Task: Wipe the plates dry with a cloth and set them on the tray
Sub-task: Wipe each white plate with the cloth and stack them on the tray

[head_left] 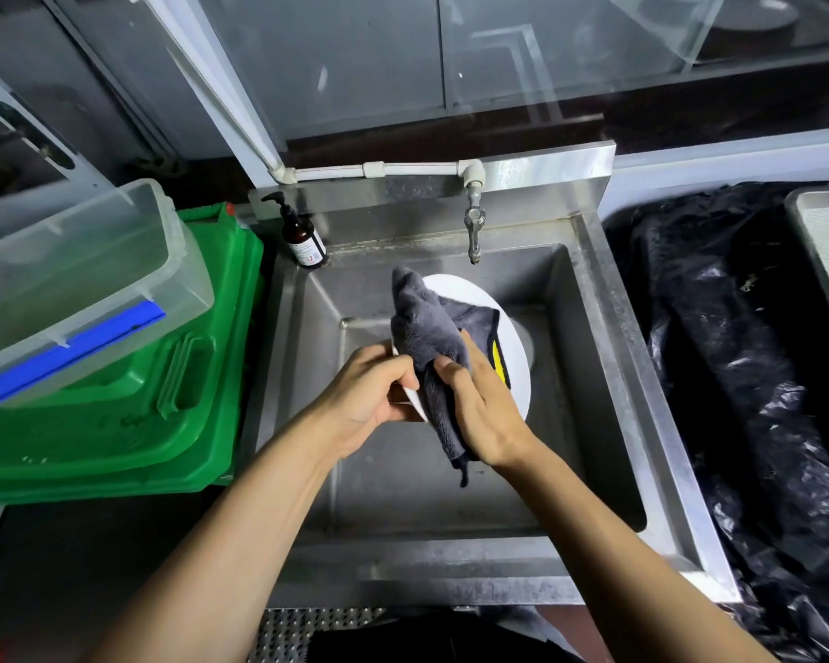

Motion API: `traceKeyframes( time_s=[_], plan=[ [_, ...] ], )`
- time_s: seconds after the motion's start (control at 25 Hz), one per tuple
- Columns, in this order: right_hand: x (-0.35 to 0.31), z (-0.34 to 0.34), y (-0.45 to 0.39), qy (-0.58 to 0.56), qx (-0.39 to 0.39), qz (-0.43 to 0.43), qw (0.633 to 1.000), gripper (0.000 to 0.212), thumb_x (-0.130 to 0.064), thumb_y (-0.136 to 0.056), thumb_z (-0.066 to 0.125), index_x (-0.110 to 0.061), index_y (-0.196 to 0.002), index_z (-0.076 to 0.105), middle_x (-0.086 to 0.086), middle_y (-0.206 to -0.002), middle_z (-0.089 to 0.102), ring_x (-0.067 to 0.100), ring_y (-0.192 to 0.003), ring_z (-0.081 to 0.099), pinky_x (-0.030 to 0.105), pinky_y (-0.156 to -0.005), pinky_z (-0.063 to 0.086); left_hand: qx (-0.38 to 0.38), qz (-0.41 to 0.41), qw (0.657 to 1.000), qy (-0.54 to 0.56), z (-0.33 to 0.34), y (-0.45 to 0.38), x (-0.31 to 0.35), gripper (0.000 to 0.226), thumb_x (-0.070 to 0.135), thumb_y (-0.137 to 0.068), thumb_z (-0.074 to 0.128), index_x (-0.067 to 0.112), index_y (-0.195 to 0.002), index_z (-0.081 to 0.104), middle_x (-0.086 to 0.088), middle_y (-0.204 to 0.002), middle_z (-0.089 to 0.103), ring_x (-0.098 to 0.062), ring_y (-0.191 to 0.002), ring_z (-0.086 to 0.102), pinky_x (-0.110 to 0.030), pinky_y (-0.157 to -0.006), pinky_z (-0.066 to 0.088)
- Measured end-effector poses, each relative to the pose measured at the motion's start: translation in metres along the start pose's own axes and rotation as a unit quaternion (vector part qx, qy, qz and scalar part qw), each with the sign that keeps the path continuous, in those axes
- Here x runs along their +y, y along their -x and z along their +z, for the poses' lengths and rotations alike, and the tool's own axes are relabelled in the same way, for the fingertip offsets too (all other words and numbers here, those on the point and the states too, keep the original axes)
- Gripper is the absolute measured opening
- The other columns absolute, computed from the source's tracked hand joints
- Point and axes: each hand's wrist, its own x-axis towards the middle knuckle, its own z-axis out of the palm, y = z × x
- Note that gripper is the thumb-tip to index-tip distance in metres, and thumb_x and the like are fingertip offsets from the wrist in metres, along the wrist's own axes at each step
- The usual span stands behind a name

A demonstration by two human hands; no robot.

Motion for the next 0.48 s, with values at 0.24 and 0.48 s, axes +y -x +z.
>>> traceKeyframes(
  time_s=[0.24,0.48],
  plan=[
    [-0.001,-0.013,0.008,0.003,0.068,0.135,0.988,0.067,-0.062,-0.084,0.032,-0.032,-0.140,0.052,-0.011,-0.135,0.060,-0.002,-0.122,0.052,0.003,-0.093,0.032,0.012,-0.012,1.000,-0.001,0.002,0.005,0.002,0.024,-0.004,-0.073,0.051,0.000,-0.095,0.061,-0.019,-0.089,0.059,-0.032,-0.080,0.060,-0.050,-0.070,0.060],
    [-0.018,-0.002,0.021,-0.080,0.004,0.100,0.992,0.030,-0.051,-0.088,0.038,-0.045,-0.073,0.063,-0.024,-0.070,0.061,-0.005,-0.069,0.050,0.029,-0.072,0.038,0.013,-0.009,1.000,0.010,0.002,0.004,0.001,0.025,-0.013,-0.080,0.041,0.002,-0.088,0.059,-0.021,-0.085,0.057,-0.031,-0.075,0.060,-0.057,-0.073,0.060]
  ],
)
